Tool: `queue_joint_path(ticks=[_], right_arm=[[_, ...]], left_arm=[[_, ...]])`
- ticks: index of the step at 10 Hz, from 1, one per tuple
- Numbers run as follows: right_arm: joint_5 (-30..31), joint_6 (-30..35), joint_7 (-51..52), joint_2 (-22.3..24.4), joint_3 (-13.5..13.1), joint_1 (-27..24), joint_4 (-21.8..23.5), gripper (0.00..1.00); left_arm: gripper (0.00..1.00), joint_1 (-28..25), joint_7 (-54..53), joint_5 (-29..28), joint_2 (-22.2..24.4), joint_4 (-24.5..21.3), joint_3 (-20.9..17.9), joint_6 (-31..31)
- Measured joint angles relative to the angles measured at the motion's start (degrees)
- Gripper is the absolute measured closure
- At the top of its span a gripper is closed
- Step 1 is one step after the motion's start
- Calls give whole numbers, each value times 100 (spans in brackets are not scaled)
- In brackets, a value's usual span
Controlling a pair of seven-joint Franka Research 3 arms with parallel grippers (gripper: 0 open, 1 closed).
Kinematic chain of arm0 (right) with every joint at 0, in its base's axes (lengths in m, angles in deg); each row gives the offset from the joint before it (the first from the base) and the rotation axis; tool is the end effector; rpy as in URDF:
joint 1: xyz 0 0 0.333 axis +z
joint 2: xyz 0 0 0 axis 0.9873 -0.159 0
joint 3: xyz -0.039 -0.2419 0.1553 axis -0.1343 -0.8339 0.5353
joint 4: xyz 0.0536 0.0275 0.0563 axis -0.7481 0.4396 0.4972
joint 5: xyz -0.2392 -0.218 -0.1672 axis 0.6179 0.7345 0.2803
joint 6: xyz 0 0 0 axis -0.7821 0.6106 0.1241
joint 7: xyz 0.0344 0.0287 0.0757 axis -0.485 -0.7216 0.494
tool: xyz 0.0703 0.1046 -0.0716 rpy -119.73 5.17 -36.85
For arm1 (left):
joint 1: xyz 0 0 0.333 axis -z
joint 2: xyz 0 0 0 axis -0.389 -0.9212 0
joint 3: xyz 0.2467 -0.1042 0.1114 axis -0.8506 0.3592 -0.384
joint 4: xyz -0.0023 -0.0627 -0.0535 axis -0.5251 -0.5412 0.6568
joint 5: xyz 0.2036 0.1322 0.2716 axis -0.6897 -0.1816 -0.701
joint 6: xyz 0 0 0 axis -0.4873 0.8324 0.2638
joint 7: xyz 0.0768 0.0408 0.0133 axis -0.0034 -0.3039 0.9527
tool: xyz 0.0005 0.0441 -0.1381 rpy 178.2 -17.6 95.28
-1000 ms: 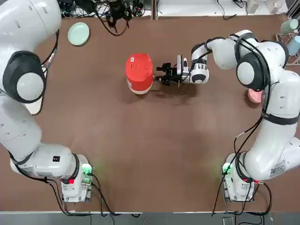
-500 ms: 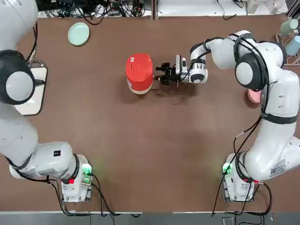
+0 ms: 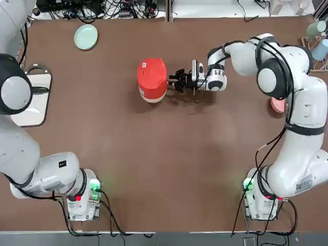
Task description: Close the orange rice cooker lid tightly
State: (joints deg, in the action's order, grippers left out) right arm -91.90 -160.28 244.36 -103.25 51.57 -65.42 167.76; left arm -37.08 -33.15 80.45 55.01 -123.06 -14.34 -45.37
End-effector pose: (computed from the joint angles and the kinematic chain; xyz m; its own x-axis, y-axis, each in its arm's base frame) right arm 0.4614 0.3777 0.1057 0.1212 0.0320 0.9921 0.9879 -0.1014 -0.1174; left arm 0.5761 -0.1277 0.5039 0.9623 0.2684 0.0447 0.2691 -0.9630 -0.0112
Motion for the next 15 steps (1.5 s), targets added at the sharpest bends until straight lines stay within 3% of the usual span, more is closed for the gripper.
queue_joint_path(ticks=[6,8,10,14,15], right_arm=[[12,-1,-7,-1,-3,-3,-2,64],[12,-1,-7,-3,-3,-3,-2,64],[12,-2,-119,-5,1,-3,-2,63],[17,-1,-428,-1,134,-321,-55,5],[86,4,-593,23,171,-490,-89,0]], left_arm=[[0,-12,-312,183,82,-1,-58,172],[0,10,-637,422,88,107,-236,271],[0,274,-1131,549,114,253,-652,507],[0,494,-1301,568,206,327,-853,526],[0,494,-1432,568,249,364,-863,529]])
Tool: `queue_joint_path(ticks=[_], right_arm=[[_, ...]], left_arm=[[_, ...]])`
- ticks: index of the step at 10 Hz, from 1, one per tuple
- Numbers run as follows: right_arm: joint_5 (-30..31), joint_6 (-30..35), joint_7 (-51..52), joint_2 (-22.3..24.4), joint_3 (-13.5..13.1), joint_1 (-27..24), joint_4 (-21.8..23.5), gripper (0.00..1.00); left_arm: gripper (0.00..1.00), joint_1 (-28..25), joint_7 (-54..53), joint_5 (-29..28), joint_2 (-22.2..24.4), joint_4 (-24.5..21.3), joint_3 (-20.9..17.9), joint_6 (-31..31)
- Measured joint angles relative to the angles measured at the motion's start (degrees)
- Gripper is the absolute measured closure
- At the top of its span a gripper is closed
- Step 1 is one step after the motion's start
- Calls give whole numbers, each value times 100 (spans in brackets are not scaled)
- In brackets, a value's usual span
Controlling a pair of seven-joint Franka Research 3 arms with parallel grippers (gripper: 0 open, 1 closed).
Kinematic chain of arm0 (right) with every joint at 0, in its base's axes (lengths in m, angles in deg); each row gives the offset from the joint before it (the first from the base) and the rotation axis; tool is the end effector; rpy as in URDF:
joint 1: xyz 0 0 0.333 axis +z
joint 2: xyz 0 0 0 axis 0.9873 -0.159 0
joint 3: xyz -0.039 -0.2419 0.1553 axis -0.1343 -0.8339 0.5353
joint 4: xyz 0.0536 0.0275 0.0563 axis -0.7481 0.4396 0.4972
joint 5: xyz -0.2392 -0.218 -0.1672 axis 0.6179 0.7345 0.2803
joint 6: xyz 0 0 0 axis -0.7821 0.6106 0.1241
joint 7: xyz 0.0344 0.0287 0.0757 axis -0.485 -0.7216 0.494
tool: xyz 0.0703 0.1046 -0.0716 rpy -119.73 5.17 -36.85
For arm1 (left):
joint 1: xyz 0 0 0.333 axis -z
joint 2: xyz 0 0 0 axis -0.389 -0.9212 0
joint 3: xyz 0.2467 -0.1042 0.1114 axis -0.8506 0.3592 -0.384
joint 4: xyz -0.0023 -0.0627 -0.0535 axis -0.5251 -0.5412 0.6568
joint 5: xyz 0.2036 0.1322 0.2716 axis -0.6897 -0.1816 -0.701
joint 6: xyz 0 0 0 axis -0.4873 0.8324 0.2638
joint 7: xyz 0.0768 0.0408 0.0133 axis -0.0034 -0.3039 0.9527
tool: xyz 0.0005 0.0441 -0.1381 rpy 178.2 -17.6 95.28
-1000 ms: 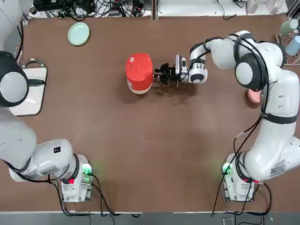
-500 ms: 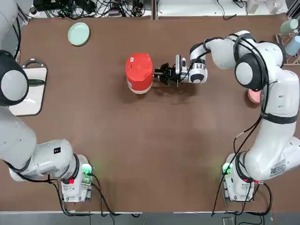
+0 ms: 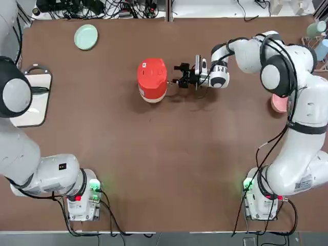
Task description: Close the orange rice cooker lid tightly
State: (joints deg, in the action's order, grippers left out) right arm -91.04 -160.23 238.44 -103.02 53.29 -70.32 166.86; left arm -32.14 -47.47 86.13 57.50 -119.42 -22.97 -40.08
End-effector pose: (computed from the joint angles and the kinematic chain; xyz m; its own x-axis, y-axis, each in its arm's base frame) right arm 0.4894 0.3537 0.1179 0.2048 -0.0140 0.9787 0.9671 -0.1514 -0.2045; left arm 0.5659 -0.1081 0.5403 0.9951 0.0970 0.0207 0.0964 -0.9950 0.0274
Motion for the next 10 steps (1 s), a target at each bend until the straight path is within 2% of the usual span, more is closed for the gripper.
queue_joint_path(ticks=[1,3,5,7,10], right_arm=[[118,-32,-162,63,12,-119,-20,0],[510,-640,-297,357,-33,-212,-48,0],[1407,-1177,-519,681,-253,-251,-102,0],[2933,-1365,-1439,956,-362,-462,-258,0],[5214,-1504,-3665,1180,-376,-812,-697,0]], left_arm=[[0,0,-107,0,48,17,-10,36],[0,0,-286,0,150,24,-40,271],[0,3,-302,0,163,23,-45,300],[0,10,-302,0,163,23,-47,296],[0,10,-308,-8,159,21,-83,265]])
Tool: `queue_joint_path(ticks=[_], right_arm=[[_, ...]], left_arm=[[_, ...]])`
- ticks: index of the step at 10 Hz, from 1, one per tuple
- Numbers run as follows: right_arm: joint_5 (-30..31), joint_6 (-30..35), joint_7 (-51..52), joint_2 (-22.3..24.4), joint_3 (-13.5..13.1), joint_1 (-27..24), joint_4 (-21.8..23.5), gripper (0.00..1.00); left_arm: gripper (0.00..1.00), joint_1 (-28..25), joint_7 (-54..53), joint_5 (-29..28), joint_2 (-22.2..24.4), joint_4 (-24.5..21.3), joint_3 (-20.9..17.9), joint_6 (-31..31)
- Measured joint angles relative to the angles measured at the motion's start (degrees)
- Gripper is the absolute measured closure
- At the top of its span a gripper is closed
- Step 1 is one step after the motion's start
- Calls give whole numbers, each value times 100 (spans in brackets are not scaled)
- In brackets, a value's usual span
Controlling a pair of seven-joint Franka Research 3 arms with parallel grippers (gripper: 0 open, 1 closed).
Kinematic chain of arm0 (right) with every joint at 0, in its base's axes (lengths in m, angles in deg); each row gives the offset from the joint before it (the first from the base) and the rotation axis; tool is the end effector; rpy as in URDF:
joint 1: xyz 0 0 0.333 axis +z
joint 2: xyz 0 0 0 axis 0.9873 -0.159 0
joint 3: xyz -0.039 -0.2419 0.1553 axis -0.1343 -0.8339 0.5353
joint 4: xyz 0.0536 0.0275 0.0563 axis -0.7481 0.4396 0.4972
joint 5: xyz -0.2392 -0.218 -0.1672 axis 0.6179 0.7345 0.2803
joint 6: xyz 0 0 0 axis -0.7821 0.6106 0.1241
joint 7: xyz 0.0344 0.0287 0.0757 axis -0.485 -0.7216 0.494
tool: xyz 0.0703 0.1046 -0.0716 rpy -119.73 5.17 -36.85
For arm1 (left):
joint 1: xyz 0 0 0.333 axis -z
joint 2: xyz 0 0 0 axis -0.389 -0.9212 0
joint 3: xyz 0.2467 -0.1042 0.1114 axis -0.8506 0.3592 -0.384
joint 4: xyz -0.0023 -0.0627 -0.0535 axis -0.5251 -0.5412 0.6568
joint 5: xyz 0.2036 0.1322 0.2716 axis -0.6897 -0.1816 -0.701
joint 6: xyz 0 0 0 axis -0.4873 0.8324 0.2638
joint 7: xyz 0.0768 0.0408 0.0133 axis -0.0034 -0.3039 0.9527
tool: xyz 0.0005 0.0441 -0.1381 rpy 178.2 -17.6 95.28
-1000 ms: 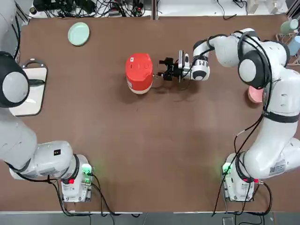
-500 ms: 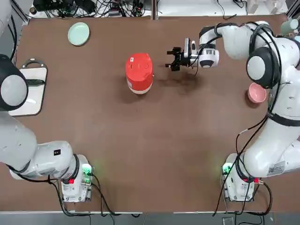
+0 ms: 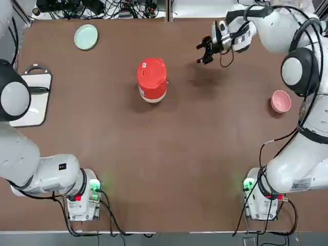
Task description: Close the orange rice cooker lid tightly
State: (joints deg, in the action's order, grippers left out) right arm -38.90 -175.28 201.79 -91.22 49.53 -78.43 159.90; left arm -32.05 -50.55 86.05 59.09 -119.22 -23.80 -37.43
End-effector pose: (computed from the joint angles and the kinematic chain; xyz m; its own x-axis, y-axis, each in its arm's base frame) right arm 0.5917 0.2136 0.2099 0.1382 0.6001 0.7879 0.9904 -0.0790 -0.1136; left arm 0.5553 -0.1008 0.5521 0.9984 0.0555 0.0086 0.0554 -0.9984 0.0082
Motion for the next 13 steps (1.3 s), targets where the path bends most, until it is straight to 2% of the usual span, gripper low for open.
queue_joint_path(ticks=[4,8,11,13], right_arm=[[2273,-49,-2989,35,2,-234,-806,0],[3957,291,-5806,37,14,-370,-1502,0],[4410,915,-8050,42,72,-385,-1999,0],[4726,1396,-9331,55,205,-385,-2344,0]], left_arm=[[0,-1,0,-180,-35,-9,-15,-111],[0,-19,0,-183,-40,-12,-47,-123],[0,-264,-123,-183,-136,-16,-73,-153],[0,-259,-159,-183,-141,-14,-46,-165]])
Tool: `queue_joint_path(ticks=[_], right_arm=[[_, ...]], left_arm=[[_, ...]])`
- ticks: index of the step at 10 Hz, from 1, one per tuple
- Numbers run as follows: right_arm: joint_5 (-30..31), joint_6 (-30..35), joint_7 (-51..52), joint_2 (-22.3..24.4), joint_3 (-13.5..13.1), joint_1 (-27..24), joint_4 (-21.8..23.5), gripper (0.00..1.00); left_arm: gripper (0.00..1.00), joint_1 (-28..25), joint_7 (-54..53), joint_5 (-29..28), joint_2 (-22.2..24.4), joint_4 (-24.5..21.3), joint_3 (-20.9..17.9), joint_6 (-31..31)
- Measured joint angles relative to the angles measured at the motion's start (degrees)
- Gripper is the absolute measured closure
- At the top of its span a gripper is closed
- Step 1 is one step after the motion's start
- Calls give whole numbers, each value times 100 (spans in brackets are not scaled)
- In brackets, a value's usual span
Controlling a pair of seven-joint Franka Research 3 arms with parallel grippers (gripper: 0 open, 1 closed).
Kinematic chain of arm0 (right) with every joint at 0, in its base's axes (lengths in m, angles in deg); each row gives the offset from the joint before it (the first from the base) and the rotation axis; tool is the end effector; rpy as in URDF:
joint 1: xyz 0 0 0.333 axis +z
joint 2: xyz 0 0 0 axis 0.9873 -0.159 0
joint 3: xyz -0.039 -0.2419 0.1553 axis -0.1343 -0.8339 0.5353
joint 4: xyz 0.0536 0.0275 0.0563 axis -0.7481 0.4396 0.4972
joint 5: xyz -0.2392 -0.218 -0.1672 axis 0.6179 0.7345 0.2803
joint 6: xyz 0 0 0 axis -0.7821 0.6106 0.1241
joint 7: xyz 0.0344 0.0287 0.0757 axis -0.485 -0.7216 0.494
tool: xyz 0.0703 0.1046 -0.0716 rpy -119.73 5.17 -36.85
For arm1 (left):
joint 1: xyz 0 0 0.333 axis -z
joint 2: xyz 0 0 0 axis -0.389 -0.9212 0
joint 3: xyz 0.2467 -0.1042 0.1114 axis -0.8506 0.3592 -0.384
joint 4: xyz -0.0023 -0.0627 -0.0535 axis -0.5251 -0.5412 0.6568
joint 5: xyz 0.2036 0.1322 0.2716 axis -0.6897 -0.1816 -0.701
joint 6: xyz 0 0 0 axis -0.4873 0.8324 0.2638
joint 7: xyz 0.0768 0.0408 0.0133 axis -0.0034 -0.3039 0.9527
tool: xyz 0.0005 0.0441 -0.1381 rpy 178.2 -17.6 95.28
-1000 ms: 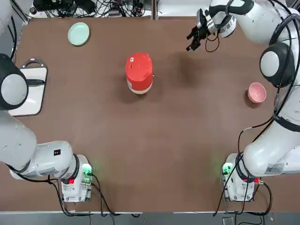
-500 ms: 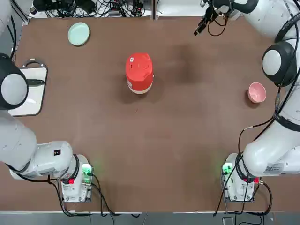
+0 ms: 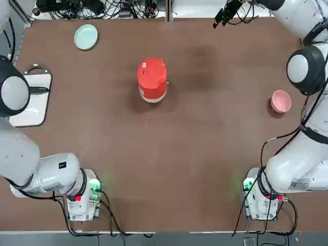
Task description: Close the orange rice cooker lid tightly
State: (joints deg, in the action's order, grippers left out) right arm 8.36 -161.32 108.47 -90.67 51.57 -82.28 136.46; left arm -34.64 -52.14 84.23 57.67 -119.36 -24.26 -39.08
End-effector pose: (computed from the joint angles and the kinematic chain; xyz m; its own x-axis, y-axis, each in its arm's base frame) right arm 0.6632 0.1605 0.3485 0.8996 0.4048 0.1637 0.4366 -0.8289 -0.3498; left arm 0.5697 -0.0665 0.5401 0.9966 0.0802 0.0172 0.0804 -0.9967 -0.0147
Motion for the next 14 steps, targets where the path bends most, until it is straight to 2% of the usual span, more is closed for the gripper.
queue_joint_path(ticks=[4,7,10,14], right_arm=[[380,829,-711,142,23,-89,-262,0],[860,1826,-1187,168,19,-165,-888,0],[1251,2637,-1215,194,13,-339,-1174,0],[1287,3102,-1216,792,28,-371,-1372,0]], left_arm=[[0,30,0,0,0,2,27,-4],[0,35,-1,1,4,12,46,-4],[0,47,-6,1,23,18,96,-4],[0,31,-6,1,45,25,99,-4]])
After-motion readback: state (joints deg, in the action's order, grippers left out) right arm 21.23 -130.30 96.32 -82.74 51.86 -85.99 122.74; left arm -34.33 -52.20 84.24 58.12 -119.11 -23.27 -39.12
